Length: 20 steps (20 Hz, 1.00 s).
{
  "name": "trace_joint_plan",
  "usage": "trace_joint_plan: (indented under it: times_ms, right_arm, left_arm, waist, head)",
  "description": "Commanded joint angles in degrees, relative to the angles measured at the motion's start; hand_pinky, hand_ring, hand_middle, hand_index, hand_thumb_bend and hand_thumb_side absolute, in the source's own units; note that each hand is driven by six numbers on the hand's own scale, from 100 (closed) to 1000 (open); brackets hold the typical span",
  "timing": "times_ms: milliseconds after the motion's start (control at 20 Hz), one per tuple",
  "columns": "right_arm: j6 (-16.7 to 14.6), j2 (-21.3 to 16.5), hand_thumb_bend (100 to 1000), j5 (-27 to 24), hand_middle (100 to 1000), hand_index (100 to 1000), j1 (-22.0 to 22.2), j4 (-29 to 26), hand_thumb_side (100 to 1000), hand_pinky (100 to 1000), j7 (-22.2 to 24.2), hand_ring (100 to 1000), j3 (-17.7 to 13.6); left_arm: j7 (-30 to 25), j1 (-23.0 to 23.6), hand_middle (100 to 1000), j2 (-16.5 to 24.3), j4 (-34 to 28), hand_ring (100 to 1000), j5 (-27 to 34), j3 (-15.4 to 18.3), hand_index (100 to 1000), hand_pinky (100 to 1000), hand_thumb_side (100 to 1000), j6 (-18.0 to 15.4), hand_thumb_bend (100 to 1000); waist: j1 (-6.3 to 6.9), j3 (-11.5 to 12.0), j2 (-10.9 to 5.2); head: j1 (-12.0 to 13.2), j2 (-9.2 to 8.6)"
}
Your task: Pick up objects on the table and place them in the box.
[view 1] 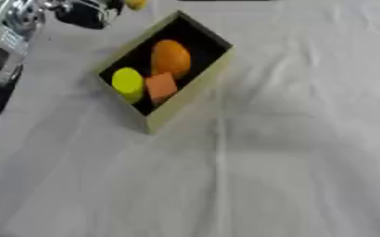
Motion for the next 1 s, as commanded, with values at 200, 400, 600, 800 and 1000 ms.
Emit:
trace_joint_plan:
  times_ms: [200,400,600,800,1000]
  right_arm:
    - [0.3,-1.8,100,-1.2,662,808,-0.9,-0.9,379,927,0.4,812,-0.4]
    - [0.5,-1.8,100,-1.6,661,808,-1.1,-0.9,382,929,0.7,812,-0.4]
    - [0.6,-1.7,100,-1.7,661,808,-1.2,-0.9,382,929,1.2,812,-0.2]
    - [0.7,-1.5,100,-1.8,660,808,-1.2,-0.9,383,931,1.4,812,-0.3]
    - [0.7,-1.4,100,-1.9,660,807,-1.0,-0.9,385,931,1.6,812,-0.3]
  left_arm:
    - [-0.1,-2.7,481,-3.8,2.2,557,0.8,-0.3,589,628,100,-2.0,125]
    - [-0.5,-2.2,481,-6.3,2.6,556,0.2,-1.2,589,625,104,-2.7,123]
    - [-0.2,-1.2,489,-9.2,4.2,559,-3.2,-2.2,593,628,100,-2.7,147]
    - [1.0,0.4,493,-10.5,6.9,553,-6.6,-2.7,598,604,100,-1.7,163]
    - [2.0,1.5,505,-10.3,9.2,563,-7.9,-3.0,614,615,100,-1.1,189]
  waist:
    - [0.35,-0.6,-1.55]
    - [0.55,-0.7,-1.57]
    - [0.48,-0.7,-1.54]
    - [0.47,-0.5,-1.45]
    - [0.52,-0.4,-1.44]
  head:
    - [0.3,0.42]
    - [0.3,0.31]
    - [0.6,0.03]
    - [0.7,-0.23]
    - [0.5,-0.52]
